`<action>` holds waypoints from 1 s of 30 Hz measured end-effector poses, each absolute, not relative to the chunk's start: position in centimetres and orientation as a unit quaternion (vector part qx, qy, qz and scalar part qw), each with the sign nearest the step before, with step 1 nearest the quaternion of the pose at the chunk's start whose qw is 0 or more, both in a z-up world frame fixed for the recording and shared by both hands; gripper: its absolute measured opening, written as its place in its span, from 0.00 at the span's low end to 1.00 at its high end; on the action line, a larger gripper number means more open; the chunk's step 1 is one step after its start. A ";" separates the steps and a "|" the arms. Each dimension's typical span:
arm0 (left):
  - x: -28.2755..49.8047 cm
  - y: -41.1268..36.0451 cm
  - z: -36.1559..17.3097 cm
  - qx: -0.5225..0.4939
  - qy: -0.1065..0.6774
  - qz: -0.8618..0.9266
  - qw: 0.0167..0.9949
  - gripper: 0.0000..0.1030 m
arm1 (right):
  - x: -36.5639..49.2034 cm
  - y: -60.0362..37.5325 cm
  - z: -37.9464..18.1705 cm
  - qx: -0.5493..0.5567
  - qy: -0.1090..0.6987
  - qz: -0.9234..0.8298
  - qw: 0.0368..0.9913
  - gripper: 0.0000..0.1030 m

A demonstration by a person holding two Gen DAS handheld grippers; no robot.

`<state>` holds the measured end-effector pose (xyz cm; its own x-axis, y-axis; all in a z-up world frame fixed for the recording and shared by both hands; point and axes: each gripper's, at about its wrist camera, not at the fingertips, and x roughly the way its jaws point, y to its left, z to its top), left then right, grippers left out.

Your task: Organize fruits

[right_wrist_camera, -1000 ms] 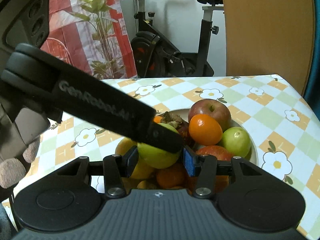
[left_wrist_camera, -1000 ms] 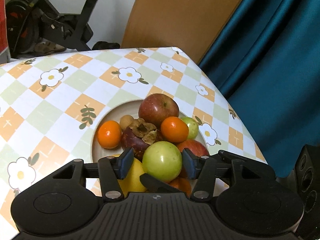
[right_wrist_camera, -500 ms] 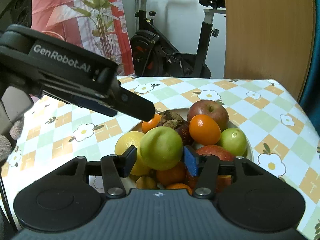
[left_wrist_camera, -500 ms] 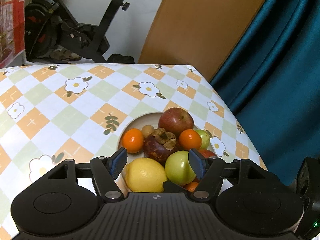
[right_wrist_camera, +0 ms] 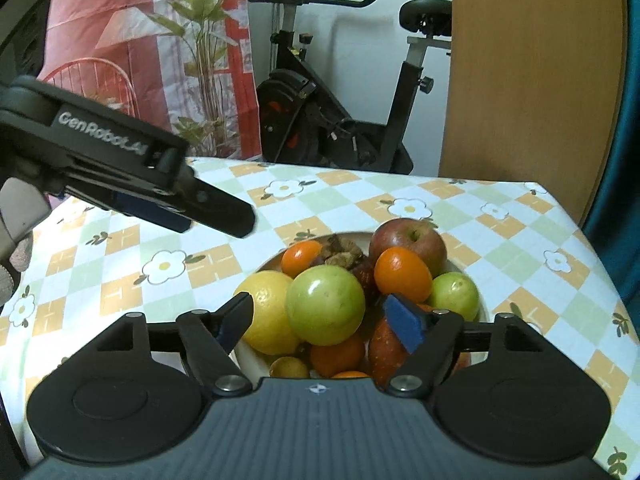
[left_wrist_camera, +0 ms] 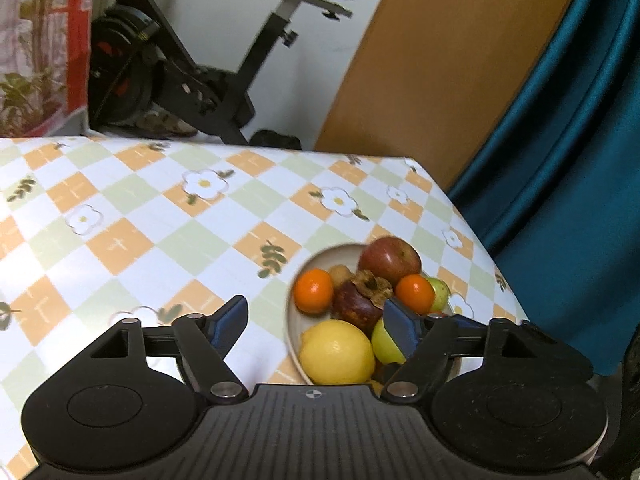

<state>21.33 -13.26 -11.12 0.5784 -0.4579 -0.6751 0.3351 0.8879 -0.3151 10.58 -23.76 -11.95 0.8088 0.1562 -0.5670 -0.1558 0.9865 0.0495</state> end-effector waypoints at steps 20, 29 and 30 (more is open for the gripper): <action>14.0 -7.8 -3.7 0.017 0.271 -0.090 0.958 0.88 | 8.0 -24.3 -6.0 0.047 0.243 0.012 0.969 1.00; 11.8 -6.9 -1.5 0.009 0.242 -0.069 0.968 0.88 | 7.3 -23.4 -4.3 0.048 0.236 0.023 0.970 1.00; 11.5 -6.9 -1.4 0.011 0.237 -0.065 0.969 0.89 | 7.2 -23.3 -4.1 0.049 0.235 0.023 0.971 1.00</action>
<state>11.55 -6.95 -1.42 0.8790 -0.1210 -0.4612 0.1314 0.9913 -0.0095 7.18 -23.30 -4.12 0.8885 0.0679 -0.4538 -0.0223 0.9942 0.1051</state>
